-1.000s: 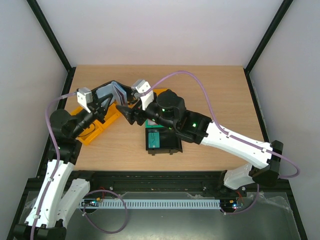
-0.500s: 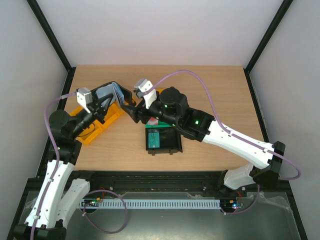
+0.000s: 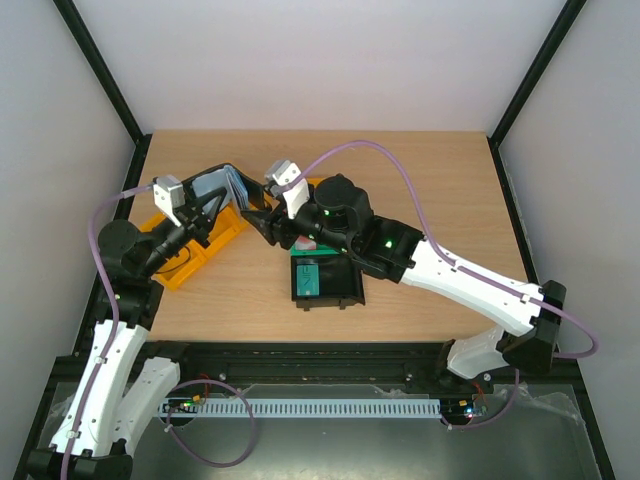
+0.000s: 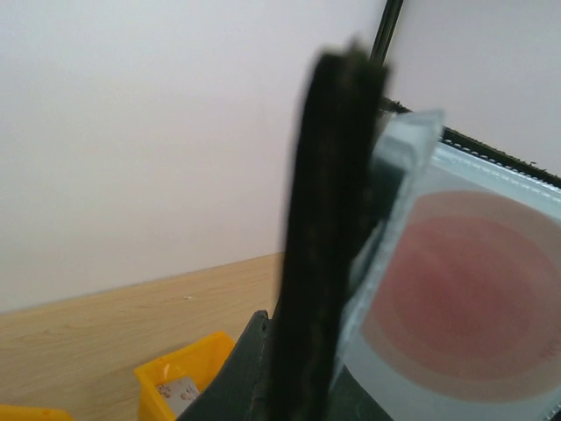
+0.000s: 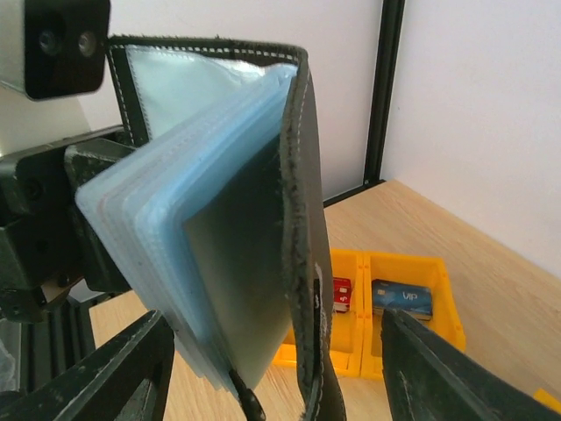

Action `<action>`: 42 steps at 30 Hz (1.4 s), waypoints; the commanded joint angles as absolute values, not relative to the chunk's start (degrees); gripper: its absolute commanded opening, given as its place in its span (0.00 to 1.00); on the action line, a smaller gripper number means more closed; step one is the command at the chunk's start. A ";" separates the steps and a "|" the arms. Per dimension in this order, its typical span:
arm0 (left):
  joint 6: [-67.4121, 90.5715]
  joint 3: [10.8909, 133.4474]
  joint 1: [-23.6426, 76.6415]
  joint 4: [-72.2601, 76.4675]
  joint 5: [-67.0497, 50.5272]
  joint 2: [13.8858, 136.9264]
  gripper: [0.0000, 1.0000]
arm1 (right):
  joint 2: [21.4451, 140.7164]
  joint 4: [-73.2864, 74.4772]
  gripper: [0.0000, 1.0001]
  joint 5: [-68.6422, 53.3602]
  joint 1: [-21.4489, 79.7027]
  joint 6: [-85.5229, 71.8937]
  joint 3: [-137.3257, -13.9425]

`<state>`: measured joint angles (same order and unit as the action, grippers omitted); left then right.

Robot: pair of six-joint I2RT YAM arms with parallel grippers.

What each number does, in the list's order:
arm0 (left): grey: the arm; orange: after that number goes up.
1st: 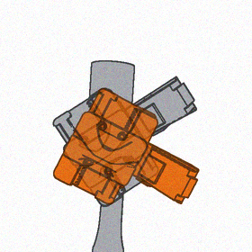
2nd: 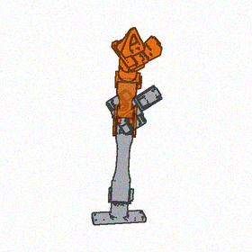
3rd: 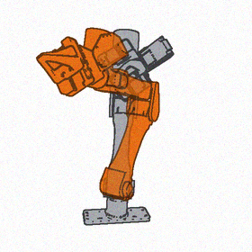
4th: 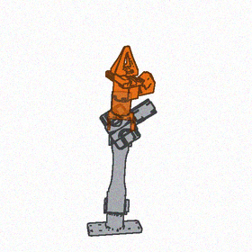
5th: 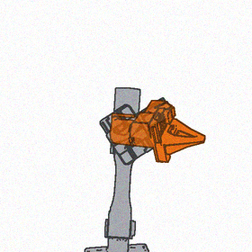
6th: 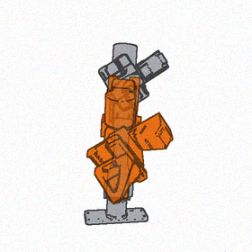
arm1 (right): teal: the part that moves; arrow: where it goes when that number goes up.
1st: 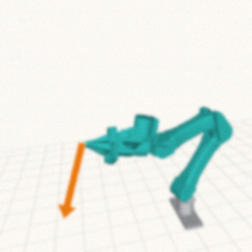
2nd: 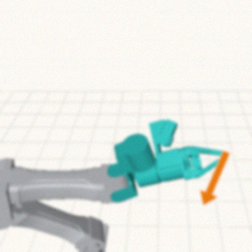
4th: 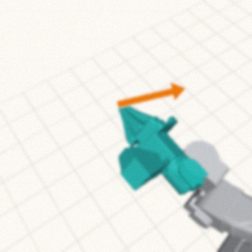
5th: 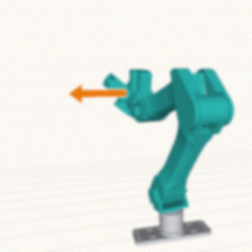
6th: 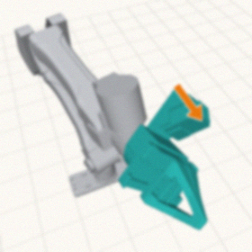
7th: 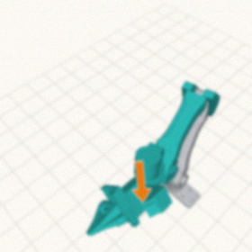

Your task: Take the credit cards out of the card holder

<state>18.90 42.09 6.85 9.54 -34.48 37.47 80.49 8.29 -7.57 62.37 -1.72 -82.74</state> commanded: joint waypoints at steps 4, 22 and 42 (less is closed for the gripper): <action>18.82 43.12 7.12 12.30 -35.15 36.83 0.02 | 83.65 7.74 0.64 -7.38 62.49 -2.78 -86.09; 21.60 41.20 7.15 16.27 -43.98 35.88 0.02 | 88.43 6.76 0.89 -5.60 62.44 -6.05 -91.71; 29.03 39.28 7.13 28.60 -56.36 35.99 0.02 | 82.53 6.33 0.57 -24.41 56.11 -7.42 -88.35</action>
